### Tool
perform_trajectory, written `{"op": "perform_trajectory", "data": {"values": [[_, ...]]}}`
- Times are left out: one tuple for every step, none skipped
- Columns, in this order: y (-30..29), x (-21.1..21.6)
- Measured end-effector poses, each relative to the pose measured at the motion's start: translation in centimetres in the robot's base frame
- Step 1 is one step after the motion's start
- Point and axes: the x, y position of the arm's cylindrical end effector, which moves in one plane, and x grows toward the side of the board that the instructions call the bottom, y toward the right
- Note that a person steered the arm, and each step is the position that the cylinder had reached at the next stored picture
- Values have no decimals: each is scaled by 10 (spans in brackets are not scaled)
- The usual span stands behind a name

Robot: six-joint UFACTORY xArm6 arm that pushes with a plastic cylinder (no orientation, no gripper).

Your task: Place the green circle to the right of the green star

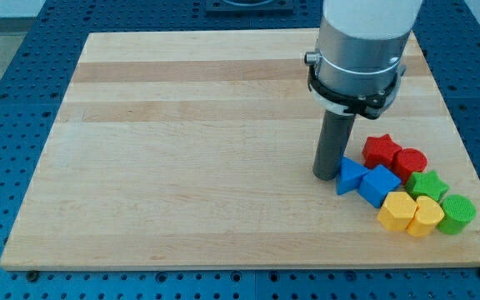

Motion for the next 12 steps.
{"op": "perform_trajectory", "data": {"values": [[-4, 0], [-35, 9], [-50, 50], [-31, 90], [11, 112], [43, 113], [108, 109], [163, 109], [171, 101], [167, 92], [156, 89], [144, 81]]}}
